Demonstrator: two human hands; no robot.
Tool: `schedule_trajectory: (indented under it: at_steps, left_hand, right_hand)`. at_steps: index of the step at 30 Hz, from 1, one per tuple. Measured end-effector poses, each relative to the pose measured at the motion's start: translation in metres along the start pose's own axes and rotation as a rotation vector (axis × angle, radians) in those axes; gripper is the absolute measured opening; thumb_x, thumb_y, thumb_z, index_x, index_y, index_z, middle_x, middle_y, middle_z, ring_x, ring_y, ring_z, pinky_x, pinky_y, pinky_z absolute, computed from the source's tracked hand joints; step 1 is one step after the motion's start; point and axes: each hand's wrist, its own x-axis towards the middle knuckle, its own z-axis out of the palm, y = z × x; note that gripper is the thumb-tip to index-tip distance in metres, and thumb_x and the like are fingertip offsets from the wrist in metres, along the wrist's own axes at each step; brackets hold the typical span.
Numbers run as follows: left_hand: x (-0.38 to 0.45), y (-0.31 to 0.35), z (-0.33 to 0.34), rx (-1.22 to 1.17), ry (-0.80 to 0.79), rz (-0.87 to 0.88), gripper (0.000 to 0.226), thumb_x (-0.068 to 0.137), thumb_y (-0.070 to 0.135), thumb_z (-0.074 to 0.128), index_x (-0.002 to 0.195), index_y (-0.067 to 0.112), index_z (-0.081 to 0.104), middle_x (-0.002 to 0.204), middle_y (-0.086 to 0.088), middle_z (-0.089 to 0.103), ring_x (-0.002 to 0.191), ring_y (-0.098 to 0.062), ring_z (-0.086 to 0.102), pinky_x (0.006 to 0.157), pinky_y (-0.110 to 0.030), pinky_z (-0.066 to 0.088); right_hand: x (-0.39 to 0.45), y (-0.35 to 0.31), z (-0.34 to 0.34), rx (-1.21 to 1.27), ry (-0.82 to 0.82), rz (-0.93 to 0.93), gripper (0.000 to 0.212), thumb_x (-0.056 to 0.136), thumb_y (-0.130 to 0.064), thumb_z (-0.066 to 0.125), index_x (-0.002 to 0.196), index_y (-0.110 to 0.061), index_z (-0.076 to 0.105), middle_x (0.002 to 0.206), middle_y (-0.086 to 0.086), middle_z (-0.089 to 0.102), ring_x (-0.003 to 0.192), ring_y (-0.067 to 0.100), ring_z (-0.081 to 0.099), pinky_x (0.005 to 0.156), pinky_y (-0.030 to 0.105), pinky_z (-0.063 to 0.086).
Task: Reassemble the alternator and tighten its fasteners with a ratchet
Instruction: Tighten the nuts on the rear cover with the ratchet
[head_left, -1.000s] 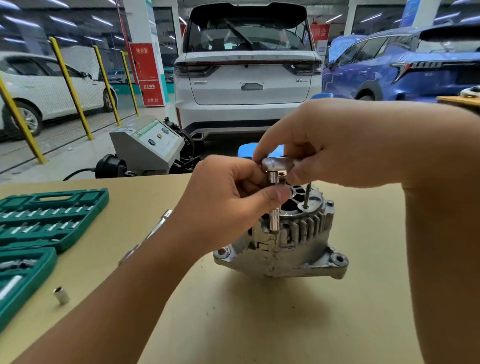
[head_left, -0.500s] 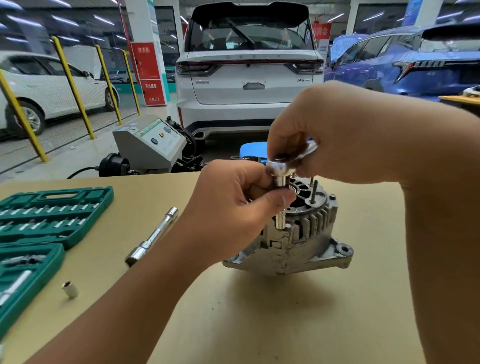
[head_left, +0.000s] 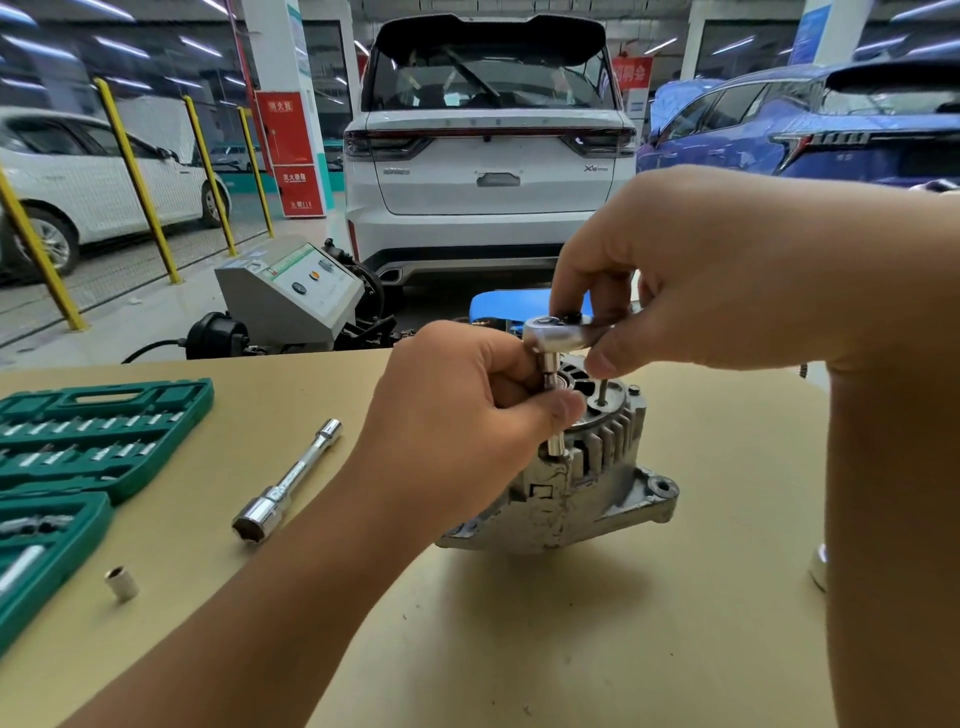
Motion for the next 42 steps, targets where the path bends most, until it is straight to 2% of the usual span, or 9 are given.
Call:
schedule_trajectory:
  at_steps: [8, 12, 17, 21, 23, 31, 34, 37, 42]
  left_hand:
    - [0.006, -0.002, -0.008, -0.021, -0.060, 0.003, 0.007, 0.083, 0.019, 0.085, 0.080, 0.016, 0.080, 0.066, 0.006, 0.074, 0.060, -0.014, 0.070, 0.061, -0.030, 0.058]
    - [0.003, -0.004, -0.012, -0.050, -0.052, 0.062, 0.007, 0.082, 0.018, 0.085, 0.080, 0.017, 0.078, 0.067, 0.010, 0.073, 0.059, -0.005, 0.067, 0.058, -0.014, 0.051]
    - [0.004, -0.006, -0.014, -0.042, -0.071, 0.069, 0.010, 0.083, 0.016, 0.084, 0.080, 0.022, 0.076, 0.070, 0.011, 0.073, 0.060, -0.002, 0.065, 0.059, -0.012, 0.049]
    - [0.006, -0.011, -0.020, -0.048, -0.077, 0.081, 0.014, 0.082, 0.014, 0.084, 0.078, 0.024, 0.076, 0.070, 0.008, 0.073, 0.063, -0.007, 0.067, 0.062, -0.016, 0.052]
    - [0.006, -0.013, -0.020, -0.041, -0.064, 0.087, 0.013, 0.083, 0.014, 0.084, 0.077, 0.023, 0.076, 0.069, 0.006, 0.073, 0.064, -0.014, 0.067, 0.062, -0.020, 0.054]
    - [0.000, -0.014, -0.013, -0.082, -0.019, 0.105, 0.010, 0.082, 0.011, 0.084, 0.080, 0.018, 0.076, 0.071, 0.006, 0.071, 0.062, -0.002, 0.060, 0.060, -0.011, 0.045]
    - [-0.002, -0.014, -0.010, -0.101, 0.000, 0.110, 0.010, 0.082, 0.013, 0.084, 0.082, 0.020, 0.077, 0.072, 0.008, 0.073, 0.064, -0.007, 0.066, 0.060, -0.014, 0.050]
    - [-0.003, -0.013, -0.008, -0.088, -0.009, 0.115, 0.011, 0.082, 0.015, 0.084, 0.083, 0.024, 0.076, 0.072, 0.011, 0.073, 0.066, -0.007, 0.067, 0.062, -0.012, 0.049]
    - [-0.002, -0.013, -0.009, -0.077, -0.016, 0.122, 0.018, 0.083, 0.012, 0.082, 0.081, 0.028, 0.073, 0.072, 0.009, 0.072, 0.065, -0.004, 0.063, 0.063, -0.011, 0.046]
  right_hand:
    - [0.003, 0.001, 0.003, 0.027, 0.011, -0.017, 0.026, 0.076, -0.032, 0.087, 0.093, -0.042, 0.071, 0.072, -0.014, 0.069, 0.062, -0.002, 0.061, 0.055, 0.028, 0.044]
    - [0.009, 0.000, 0.005, 0.101, 0.000, -0.039, 0.030, 0.073, -0.027, 0.087, 0.072, -0.047, 0.066, 0.066, -0.014, 0.068, 0.058, 0.006, 0.063, 0.068, 0.043, 0.058]
    - [0.011, 0.000, 0.007, 0.103, 0.017, -0.072, 0.038, 0.072, -0.029, 0.086, 0.063, -0.052, 0.058, 0.068, -0.018, 0.068, 0.054, 0.001, 0.059, 0.063, 0.035, 0.054]
    - [0.008, -0.002, 0.009, 0.097, 0.031, -0.086, 0.029, 0.077, -0.031, 0.085, 0.094, -0.047, 0.068, 0.076, -0.014, 0.069, 0.061, -0.005, 0.058, 0.055, 0.025, 0.039]
    - [0.009, -0.003, 0.010, 0.068, 0.036, -0.077, 0.033, 0.078, -0.028, 0.085, 0.100, -0.045, 0.069, 0.077, -0.016, 0.069, 0.065, -0.009, 0.056, 0.054, 0.022, 0.035]
    - [0.011, -0.007, 0.013, 0.022, 0.069, -0.044, 0.039, 0.083, -0.008, 0.078, 0.098, -0.043, 0.073, 0.082, -0.020, 0.069, 0.073, -0.005, 0.061, 0.059, 0.013, 0.043]
    - [0.012, -0.007, 0.009, 0.057, 0.052, -0.039, 0.038, 0.081, -0.008, 0.080, 0.077, -0.044, 0.070, 0.068, -0.021, 0.068, 0.063, -0.005, 0.062, 0.062, 0.016, 0.050]
    - [0.011, -0.006, 0.006, 0.096, 0.034, -0.023, 0.047, 0.080, -0.008, 0.082, 0.061, -0.045, 0.060, 0.052, -0.027, 0.060, 0.051, -0.009, 0.058, 0.054, 0.013, 0.042]
    - [0.005, -0.003, 0.006, 0.152, 0.043, -0.025, 0.033, 0.079, -0.010, 0.085, 0.076, -0.040, 0.074, 0.059, -0.020, 0.066, 0.054, -0.006, 0.061, 0.058, 0.016, 0.048]
